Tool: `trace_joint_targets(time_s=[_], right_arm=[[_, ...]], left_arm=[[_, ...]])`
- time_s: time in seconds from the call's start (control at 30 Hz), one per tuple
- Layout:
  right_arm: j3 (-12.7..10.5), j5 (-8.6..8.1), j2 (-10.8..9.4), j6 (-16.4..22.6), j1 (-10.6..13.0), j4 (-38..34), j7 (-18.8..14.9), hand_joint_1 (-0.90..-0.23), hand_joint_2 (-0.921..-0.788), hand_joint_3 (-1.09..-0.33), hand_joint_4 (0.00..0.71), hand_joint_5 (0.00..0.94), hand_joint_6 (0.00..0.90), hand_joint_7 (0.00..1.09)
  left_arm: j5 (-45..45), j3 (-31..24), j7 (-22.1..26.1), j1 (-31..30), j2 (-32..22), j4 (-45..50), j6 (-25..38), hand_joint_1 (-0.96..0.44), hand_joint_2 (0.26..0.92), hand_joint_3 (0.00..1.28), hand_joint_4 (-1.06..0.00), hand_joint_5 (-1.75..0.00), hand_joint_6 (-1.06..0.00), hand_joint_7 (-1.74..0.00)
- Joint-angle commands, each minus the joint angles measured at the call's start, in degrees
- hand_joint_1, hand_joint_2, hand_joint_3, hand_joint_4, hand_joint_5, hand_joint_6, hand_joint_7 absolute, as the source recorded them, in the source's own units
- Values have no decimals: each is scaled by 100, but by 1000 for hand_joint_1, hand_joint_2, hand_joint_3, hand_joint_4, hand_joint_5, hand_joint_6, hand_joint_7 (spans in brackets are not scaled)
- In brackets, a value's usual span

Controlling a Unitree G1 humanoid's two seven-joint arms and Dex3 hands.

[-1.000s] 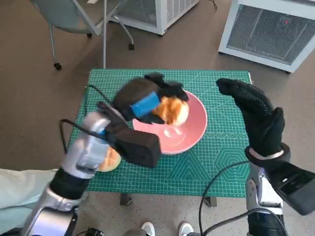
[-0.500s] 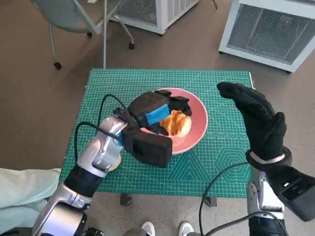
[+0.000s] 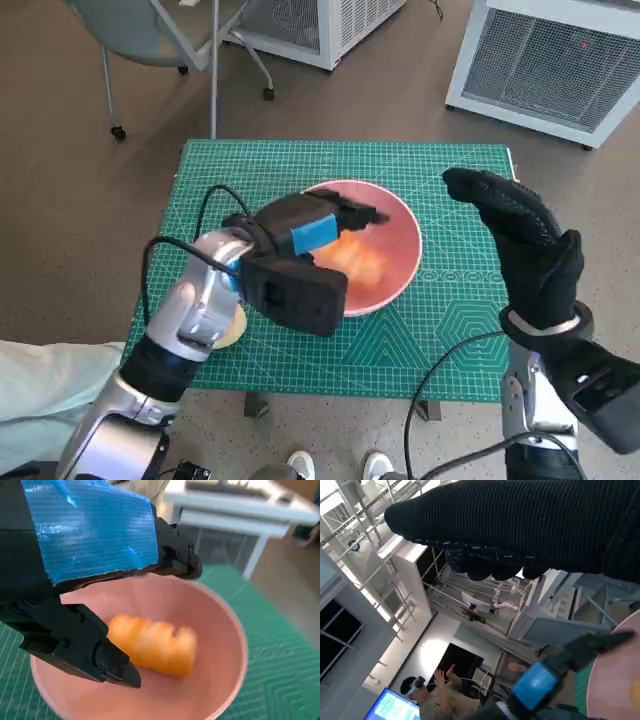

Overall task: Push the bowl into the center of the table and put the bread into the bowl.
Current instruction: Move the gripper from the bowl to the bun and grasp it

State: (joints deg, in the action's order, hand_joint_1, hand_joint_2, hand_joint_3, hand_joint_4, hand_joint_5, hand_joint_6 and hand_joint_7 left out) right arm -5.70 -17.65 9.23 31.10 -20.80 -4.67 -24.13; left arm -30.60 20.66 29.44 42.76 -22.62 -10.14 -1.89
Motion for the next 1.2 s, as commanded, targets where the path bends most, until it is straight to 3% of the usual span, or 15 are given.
trace_joint_targets(time_s=[0.03, 0.67, 0.97, 1.2], right_arm=[[34, 100, -43, -59, 122, -10, 60, -681, -921, -711, 47, 0, -1, 406], [67, 148, -79, -57, 105, -50, 76, -677, -921, -713, 47, 0, -1, 401], [91, 106, -81, -73, 84, -63, 50, -676, -921, -713, 46, 1, -1, 395], [110, 44, -79, -71, 28, -138, -11, -684, -921, -712, 46, 1, -1, 395]], left_arm=[[268, -291, 110, -213, -267, 374, -72, -340, 738, 24, -28, -1, -225, 0], [1760, -1855, 1086, -1134, -1842, 1477, -197, -365, 733, 3, -31, -3, -215, 0], [1739, -2153, 1609, -1618, -2645, 1922, 546, -365, 724, 5, -50, -6, -230, -6], [1808, -2135, 1881, -1922, -2939, 1991, 774, -347, 727, 4, -76, -10, -242, -8]])
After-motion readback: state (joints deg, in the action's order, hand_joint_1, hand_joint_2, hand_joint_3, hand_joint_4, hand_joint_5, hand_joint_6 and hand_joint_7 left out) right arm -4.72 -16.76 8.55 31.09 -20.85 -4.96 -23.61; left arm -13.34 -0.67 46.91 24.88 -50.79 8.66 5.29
